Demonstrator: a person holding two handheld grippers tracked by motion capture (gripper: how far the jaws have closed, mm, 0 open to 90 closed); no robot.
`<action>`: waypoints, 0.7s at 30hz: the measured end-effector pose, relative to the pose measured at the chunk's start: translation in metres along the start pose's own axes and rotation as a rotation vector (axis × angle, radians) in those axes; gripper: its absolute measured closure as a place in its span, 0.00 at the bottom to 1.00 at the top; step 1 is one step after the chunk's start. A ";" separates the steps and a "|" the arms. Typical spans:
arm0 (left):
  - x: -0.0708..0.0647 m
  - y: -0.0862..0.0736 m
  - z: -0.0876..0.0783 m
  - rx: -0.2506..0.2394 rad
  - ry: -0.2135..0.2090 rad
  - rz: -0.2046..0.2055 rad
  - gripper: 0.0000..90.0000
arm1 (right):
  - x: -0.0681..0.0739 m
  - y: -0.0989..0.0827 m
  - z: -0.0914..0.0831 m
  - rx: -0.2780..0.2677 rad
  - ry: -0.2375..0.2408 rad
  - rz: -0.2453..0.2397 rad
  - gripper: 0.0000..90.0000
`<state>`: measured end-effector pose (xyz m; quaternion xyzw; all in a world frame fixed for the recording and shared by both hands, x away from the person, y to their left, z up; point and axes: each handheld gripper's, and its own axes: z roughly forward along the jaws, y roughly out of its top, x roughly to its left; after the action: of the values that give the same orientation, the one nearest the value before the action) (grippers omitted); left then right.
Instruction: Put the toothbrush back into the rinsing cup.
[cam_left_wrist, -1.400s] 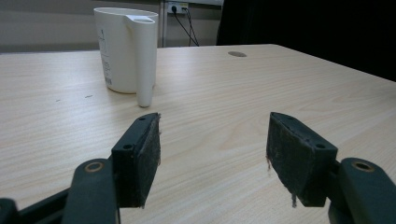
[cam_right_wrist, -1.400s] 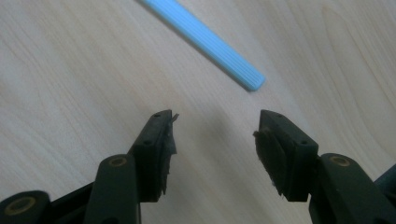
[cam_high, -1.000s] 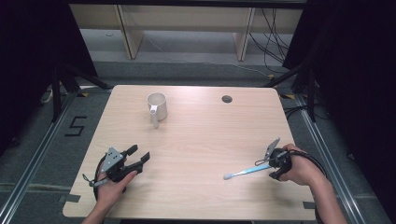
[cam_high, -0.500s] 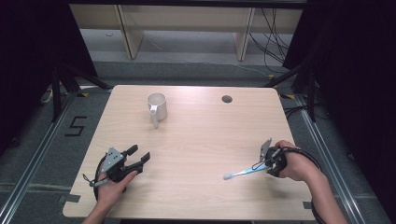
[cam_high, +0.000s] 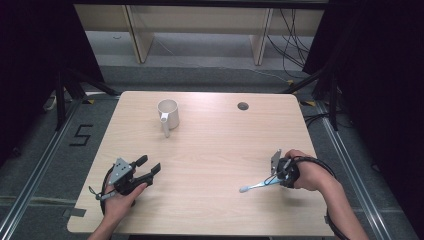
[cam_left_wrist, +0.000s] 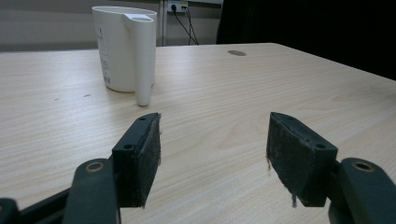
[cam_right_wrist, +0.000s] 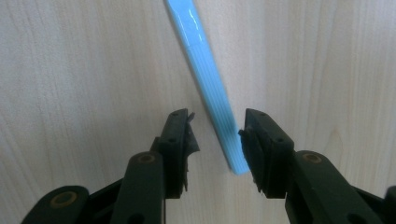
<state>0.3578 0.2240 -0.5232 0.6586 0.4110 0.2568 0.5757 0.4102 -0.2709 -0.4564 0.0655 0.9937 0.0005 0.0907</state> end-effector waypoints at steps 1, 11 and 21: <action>0.000 0.000 0.000 0.000 0.000 0.000 0.39 | 0.002 0.002 0.001 0.020 0.015 0.030 0.70; 0.000 0.000 0.000 0.001 -0.002 -0.004 0.39 | -0.004 0.008 0.005 0.023 0.032 -0.044 0.73; 0.000 0.000 0.000 0.000 -0.002 -0.004 0.39 | -0.007 0.015 0.006 0.034 0.062 -0.105 0.74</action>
<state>0.3579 0.2242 -0.5233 0.6579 0.4120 0.2549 0.5766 0.4200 -0.2574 -0.4613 0.0145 0.9980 -0.0189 0.0586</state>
